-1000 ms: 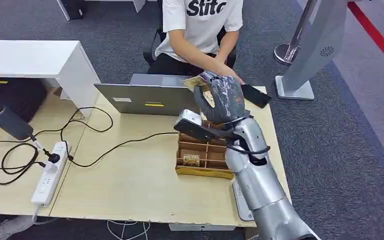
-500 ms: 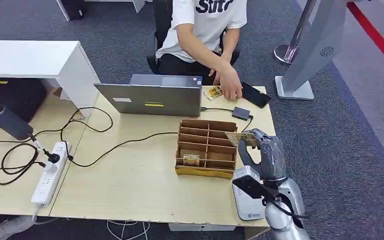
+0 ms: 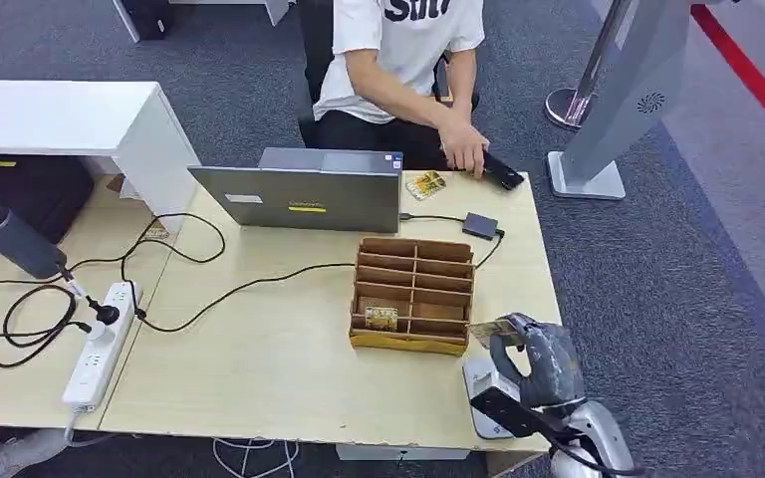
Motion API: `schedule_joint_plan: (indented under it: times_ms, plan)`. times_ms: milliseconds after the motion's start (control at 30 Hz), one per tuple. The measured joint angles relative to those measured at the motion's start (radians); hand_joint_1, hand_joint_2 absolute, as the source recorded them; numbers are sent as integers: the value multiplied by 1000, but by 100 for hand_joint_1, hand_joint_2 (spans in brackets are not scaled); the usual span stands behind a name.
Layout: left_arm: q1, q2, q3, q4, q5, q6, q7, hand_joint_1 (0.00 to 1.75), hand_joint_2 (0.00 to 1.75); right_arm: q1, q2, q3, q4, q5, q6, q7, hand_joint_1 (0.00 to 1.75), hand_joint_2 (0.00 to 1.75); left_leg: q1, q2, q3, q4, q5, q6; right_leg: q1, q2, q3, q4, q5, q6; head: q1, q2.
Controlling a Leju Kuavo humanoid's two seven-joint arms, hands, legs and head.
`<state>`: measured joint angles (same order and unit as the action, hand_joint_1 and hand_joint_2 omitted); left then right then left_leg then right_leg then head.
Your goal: Pass the card to the sensor for recognition and then transmit it.
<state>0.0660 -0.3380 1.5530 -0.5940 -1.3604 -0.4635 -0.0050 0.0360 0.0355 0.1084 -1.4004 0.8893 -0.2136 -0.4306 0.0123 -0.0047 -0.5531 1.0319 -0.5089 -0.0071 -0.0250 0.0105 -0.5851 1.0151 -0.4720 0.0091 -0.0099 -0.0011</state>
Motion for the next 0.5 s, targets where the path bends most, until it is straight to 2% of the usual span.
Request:
schedule_joint_plan:
  times_ms: [500]
  plan:
    - [0, 3, 1, -3, -18, -50, -3, 0, 175, -26, -57, 76, 144, 57, 6, 59, 175, 175, 0, 0, 0, 0, 0, 0, 0, 0, 0, 0, 0, 0, 0, 0]
